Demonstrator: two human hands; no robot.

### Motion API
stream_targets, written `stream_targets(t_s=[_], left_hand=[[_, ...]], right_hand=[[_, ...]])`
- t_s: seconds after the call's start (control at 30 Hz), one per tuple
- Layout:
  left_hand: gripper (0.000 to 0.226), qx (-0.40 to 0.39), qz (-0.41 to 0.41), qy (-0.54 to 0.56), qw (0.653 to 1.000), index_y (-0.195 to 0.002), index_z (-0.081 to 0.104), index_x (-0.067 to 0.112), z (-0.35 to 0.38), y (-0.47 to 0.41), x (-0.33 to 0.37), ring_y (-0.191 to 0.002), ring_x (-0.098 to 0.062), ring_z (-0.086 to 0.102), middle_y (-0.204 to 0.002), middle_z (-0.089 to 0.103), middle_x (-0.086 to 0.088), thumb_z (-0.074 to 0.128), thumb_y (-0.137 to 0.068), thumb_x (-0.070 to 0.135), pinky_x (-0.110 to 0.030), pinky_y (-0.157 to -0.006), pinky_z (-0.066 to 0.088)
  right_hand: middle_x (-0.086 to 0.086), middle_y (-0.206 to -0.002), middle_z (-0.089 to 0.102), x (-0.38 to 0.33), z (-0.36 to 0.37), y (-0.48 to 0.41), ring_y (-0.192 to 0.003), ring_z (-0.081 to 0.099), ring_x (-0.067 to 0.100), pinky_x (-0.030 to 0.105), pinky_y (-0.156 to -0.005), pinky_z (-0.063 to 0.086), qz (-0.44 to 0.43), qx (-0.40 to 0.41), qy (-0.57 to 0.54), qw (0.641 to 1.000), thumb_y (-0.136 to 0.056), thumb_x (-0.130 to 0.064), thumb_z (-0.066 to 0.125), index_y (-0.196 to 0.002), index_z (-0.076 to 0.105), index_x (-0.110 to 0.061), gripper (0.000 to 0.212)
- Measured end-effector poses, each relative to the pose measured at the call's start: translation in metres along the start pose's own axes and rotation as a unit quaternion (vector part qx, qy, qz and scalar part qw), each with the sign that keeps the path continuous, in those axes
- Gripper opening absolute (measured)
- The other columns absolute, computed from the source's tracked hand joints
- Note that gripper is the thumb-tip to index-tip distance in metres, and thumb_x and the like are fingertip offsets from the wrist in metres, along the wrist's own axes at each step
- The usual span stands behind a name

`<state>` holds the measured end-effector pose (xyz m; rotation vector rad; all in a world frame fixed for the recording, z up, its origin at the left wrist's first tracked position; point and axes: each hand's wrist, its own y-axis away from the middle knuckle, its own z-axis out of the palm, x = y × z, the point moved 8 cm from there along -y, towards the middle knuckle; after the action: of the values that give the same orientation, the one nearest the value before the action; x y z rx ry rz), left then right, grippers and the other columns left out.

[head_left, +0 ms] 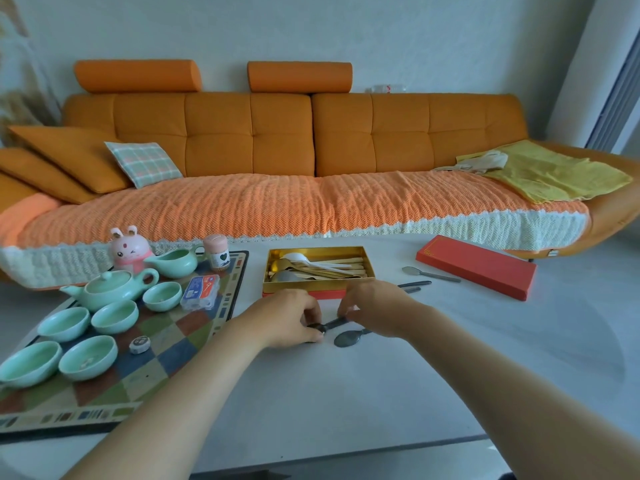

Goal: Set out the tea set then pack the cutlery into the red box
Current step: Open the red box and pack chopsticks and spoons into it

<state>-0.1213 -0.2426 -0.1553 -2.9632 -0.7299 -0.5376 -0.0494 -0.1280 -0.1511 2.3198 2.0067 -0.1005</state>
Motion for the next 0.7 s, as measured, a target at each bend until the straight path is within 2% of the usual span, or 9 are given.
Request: stream_targets(t_s=[0.13, 0.27, 0.4, 0.5, 0.57, 0.63, 0.7], left_hand=[[0.017, -0.004, -0.016, 0.044, 0.999, -0.094, 0.063, 0.038, -0.002, 0.001, -0.008, -0.084, -0.002, 0.058, -0.095, 0.061, 0.017, 0.074, -0.082, 0.038, -0.021, -0.068, 0.047], [0.024, 0.0, -0.036, 0.074, 0.997, -0.108, 0.063, 0.033, -0.01, 0.001, -0.017, -0.085, -0.003, 0.06, -0.096, 0.058, 0.016, 0.073, -0.086, 0.032, -0.018, -0.065, 0.043], [0.026, -0.025, -0.065, 0.105, 0.992, -0.112, 0.059, 0.03, -0.017, 0.002, -0.022, -0.07, -0.006, 0.067, -0.1, 0.061, 0.013, 0.071, -0.089, 0.031, -0.021, -0.063, 0.046], [0.028, -0.034, -0.071, 0.113, 0.99, -0.11, 0.059, 0.032, -0.022, 0.002, -0.023, -0.062, -0.007, 0.065, -0.11, 0.06, 0.011, 0.072, -0.086, 0.039, -0.03, -0.07, 0.054], [0.027, 0.0, -0.064, 0.117, 0.991, -0.108, 0.062, 0.033, -0.031, -0.001, -0.022, -0.065, -0.007, 0.062, -0.107, 0.062, 0.011, 0.073, -0.084, 0.041, -0.033, -0.071, 0.053], [0.029, 0.082, -0.049, 0.093, 0.991, -0.112, 0.064, 0.034, -0.045, -0.006, -0.022, -0.081, -0.007, 0.058, -0.104, 0.061, 0.014, 0.073, -0.085, 0.038, -0.027, -0.072, 0.044], [0.032, 0.174, -0.036, 0.073, 0.981, -0.119, 0.063, 0.033, -0.059, -0.01, -0.024, -0.092, -0.01, 0.057, -0.106, 0.058, 0.013, 0.07, -0.088, 0.034, -0.027, -0.074, 0.041]], right_hand=[[-0.012, -0.107, 0.064, -0.002, -0.002, 0.0, -0.097, 0.059, 0.013, 0.034, -0.082, 0.053, 0.01, 0.006, -0.032, 0.999, -0.096, -0.028, 0.054, -0.103, 0.071, -0.034, 0.019], [-0.009, -0.11, 0.065, -0.004, -0.002, -0.004, -0.094, 0.058, 0.013, 0.031, -0.081, 0.052, 0.022, -0.009, -0.067, 0.997, -0.097, -0.026, 0.052, -0.107, 0.069, -0.031, 0.021], [-0.009, -0.104, 0.068, -0.004, -0.005, -0.01, -0.091, 0.061, 0.012, 0.029, -0.079, 0.053, 0.022, -0.012, -0.104, 0.994, -0.097, -0.023, 0.052, -0.105, 0.071, -0.029, 0.021], [-0.011, -0.096, 0.068, 0.001, -0.013, -0.016, -0.086, 0.06, 0.009, 0.018, -0.068, 0.046, 0.026, 0.008, -0.122, 0.992, -0.096, -0.017, 0.052, -0.1, 0.072, -0.028, 0.024], [-0.009, -0.095, 0.066, 0.007, -0.02, -0.021, -0.079, 0.059, 0.008, 0.016, -0.062, 0.043, 0.04, 0.038, -0.14, 0.989, -0.096, -0.017, 0.051, -0.099, 0.073, -0.026, 0.024], [-0.007, -0.093, 0.066, 0.016, -0.029, -0.026, -0.071, 0.061, 0.01, 0.021, -0.057, 0.047, 0.066, 0.08, -0.18, 0.978, -0.096, -0.02, 0.052, -0.097, 0.071, -0.028, 0.021], [-0.006, -0.093, 0.067, 0.025, -0.037, -0.032, -0.075, 0.065, 0.019, 0.031, -0.064, 0.054, 0.086, 0.13, -0.195, 0.968, -0.097, -0.02, 0.052, -0.096, 0.071, -0.029, 0.021]])
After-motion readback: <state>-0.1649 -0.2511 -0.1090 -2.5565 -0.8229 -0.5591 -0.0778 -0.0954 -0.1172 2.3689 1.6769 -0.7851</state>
